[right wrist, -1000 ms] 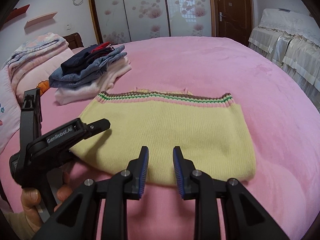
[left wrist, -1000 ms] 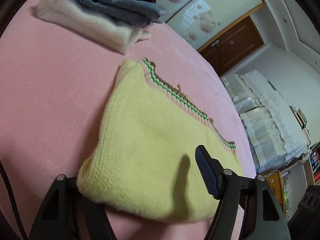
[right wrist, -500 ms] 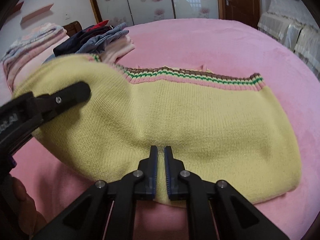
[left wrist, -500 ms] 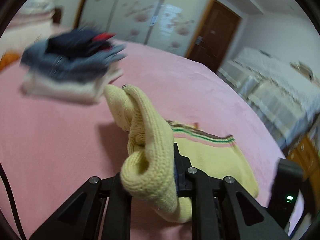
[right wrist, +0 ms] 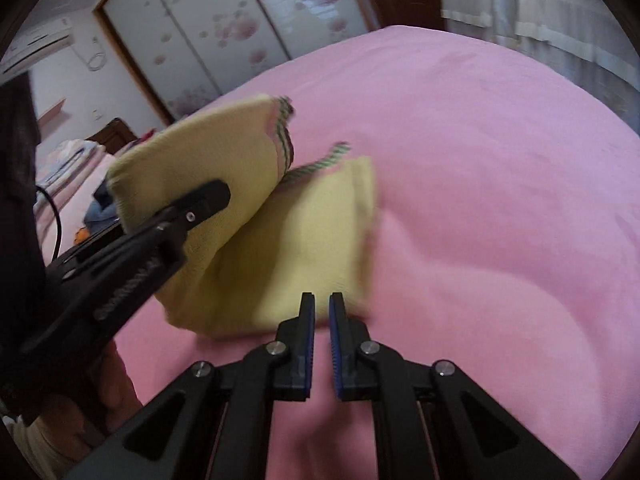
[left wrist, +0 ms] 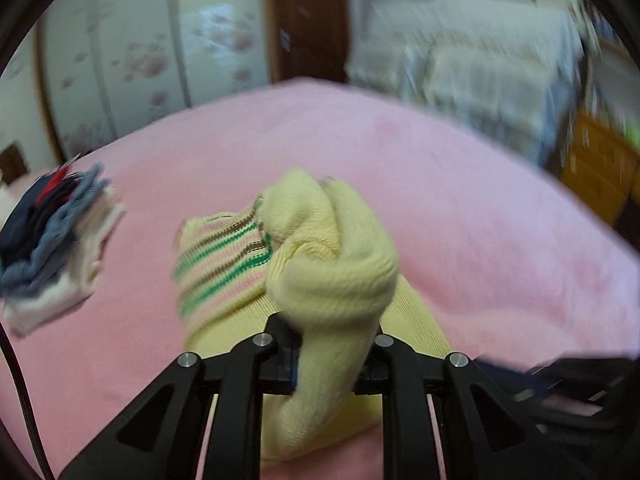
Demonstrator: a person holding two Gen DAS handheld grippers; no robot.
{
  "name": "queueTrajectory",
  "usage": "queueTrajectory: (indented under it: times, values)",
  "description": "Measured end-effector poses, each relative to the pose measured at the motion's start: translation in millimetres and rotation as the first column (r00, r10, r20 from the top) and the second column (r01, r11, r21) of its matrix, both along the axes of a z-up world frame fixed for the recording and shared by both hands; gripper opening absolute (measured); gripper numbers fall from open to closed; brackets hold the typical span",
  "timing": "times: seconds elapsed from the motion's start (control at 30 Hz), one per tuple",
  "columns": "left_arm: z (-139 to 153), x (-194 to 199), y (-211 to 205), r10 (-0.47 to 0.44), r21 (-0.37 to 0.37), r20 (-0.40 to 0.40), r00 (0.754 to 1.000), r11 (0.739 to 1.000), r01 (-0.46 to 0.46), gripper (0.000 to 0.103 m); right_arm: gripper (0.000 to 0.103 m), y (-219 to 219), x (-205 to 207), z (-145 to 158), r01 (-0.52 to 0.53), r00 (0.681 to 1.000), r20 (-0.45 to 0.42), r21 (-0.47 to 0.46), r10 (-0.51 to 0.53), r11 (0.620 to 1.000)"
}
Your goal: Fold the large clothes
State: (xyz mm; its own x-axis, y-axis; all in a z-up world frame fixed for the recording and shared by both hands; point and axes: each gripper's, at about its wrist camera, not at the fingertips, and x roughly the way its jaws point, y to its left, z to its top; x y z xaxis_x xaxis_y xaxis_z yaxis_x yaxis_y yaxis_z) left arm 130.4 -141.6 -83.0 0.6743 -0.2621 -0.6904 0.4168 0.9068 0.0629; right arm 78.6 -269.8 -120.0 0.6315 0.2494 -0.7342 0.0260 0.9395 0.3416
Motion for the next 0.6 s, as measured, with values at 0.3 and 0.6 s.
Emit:
queueTrajectory:
  times: [0.3, 0.6]
  values:
    - [-11, -30, -48, -0.088, 0.148, 0.008, 0.996, 0.985, 0.086, 0.052, 0.007, -45, -27, -18, 0.095, 0.993, -0.069, 0.020, -0.093, 0.995]
    - [62, -52, 55, -0.001, -0.276, -0.093, 0.996, 0.961, -0.025, 0.072, 0.017, -35, -11, 19, 0.043, 0.999, 0.011, 0.079, -0.044, 0.996]
